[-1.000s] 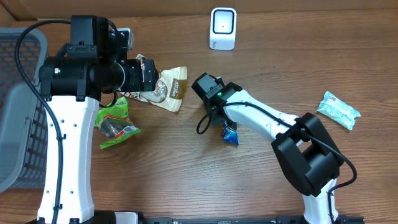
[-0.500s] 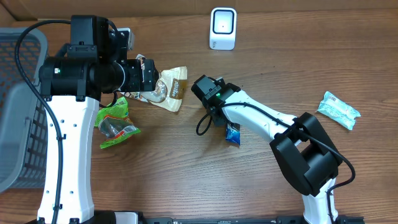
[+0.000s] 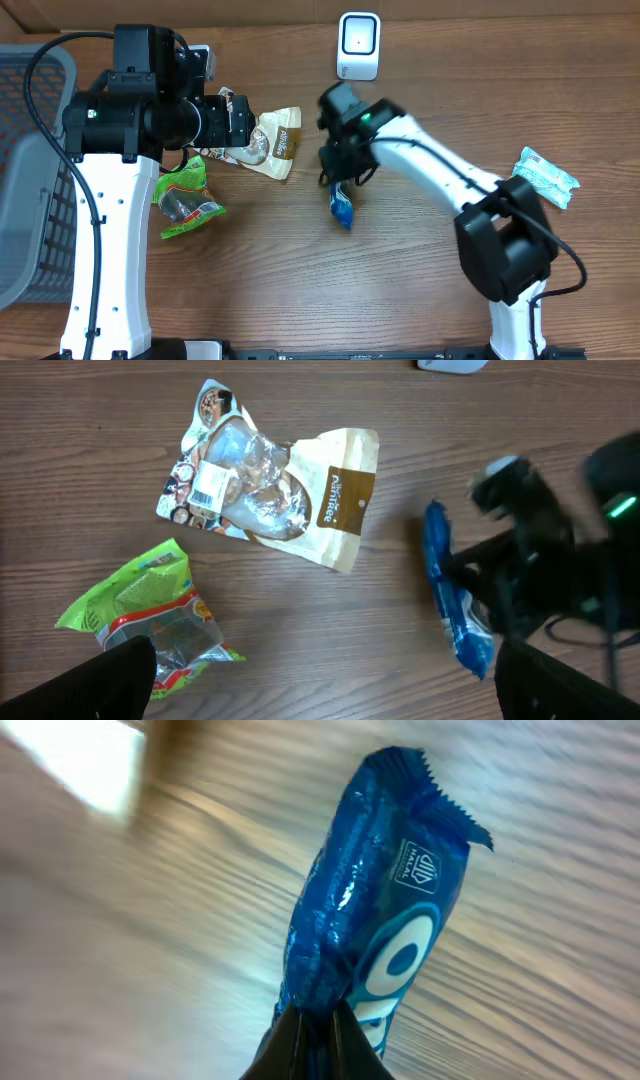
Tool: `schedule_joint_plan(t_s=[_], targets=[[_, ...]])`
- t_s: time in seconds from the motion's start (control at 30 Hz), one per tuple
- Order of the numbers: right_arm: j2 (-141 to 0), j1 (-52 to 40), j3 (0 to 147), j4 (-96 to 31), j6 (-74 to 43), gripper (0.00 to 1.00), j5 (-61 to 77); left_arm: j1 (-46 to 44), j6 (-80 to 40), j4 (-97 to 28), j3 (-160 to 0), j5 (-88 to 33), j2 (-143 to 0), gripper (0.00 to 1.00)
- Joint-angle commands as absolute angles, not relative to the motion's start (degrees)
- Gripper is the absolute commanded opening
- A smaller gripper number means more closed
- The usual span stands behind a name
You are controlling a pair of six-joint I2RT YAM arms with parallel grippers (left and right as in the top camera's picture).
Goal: Scan the item barcode
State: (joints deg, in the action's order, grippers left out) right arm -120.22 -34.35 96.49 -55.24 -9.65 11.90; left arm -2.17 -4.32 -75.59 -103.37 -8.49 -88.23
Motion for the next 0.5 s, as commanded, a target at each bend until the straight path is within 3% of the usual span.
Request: schedule_joint_plan(t_s=[0.0,0.13,0.47], targets=[[-118.1,-28.1,97.4,-55.0,-4.5,0.04,37.3,-2.2,-4.9,-75.6,-103.2,-8.4,-88.4,1.00],[-118.8,-23.2,95.5,-55.1,0.0,0.04,47.9,-2.2,-4.9,-75.6,-103.2,-8.4,-88.4,1.00],[-119.4,-16.9,82.8,-49.3,3.1,0.04,54.5,-2.2,-4.9,-75.6,-103.2,-8.4,-88.4,1.00]])
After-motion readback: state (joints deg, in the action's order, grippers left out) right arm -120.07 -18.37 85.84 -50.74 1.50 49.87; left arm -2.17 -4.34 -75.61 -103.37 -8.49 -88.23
